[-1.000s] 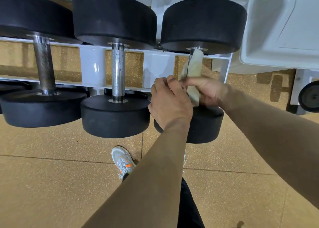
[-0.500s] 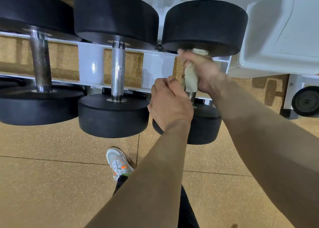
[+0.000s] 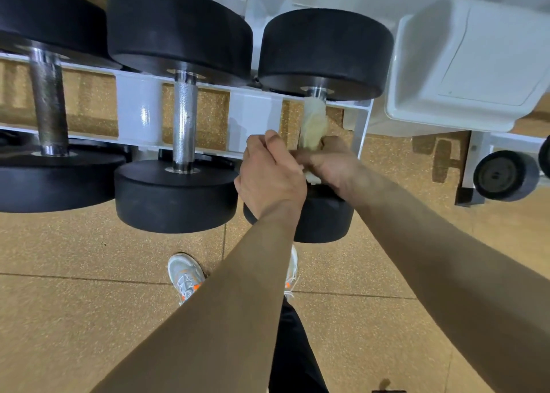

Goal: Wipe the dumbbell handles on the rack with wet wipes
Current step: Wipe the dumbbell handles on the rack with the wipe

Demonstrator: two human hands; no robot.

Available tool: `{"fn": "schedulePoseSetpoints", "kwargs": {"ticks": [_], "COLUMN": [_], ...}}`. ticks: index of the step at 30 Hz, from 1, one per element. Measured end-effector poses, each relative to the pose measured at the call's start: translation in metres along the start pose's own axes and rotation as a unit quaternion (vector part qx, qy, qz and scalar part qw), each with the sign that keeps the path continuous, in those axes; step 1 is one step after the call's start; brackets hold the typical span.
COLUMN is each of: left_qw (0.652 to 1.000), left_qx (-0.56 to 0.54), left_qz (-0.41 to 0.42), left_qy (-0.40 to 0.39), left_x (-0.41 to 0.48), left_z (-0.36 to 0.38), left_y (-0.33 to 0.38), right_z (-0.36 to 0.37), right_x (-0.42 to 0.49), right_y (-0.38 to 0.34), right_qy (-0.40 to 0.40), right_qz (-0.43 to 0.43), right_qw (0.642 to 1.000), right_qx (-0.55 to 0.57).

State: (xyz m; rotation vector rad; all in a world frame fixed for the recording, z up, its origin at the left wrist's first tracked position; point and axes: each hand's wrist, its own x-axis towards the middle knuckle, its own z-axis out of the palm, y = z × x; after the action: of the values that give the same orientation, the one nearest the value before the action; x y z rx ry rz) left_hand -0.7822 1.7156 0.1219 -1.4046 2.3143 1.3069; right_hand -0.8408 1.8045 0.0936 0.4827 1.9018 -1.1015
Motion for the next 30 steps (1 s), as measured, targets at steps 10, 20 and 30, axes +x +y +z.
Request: {"fn": "schedulePoseSetpoints", "kwargs": {"ticks": [10, 20, 30], "left_qw": [0.962, 0.968, 0.941], "left_qx": [-0.02, 0.035, -0.08], "left_qz": [-0.029, -0.025, -0.203], "left_qy": [-0.27, -0.248, -0.259], "left_x": [0.037, 0.064, 0.046], "left_z": [-0.015, -0.005, 0.023], "left_y": [0.003, 0.0, 0.039], "right_z": [-0.005, -0.009, 0.02], "right_x": [-0.039, -0.027, -0.045], "right_y": [0.002, 0.006, 0.028], "right_qy": [0.067, 0.187, 0.347], "right_qz": [-0.04, -0.038, -0.036], "right_qw": [0.98, 0.981, 0.936], "right_qx": [0.181, -0.042, 0.048]}}
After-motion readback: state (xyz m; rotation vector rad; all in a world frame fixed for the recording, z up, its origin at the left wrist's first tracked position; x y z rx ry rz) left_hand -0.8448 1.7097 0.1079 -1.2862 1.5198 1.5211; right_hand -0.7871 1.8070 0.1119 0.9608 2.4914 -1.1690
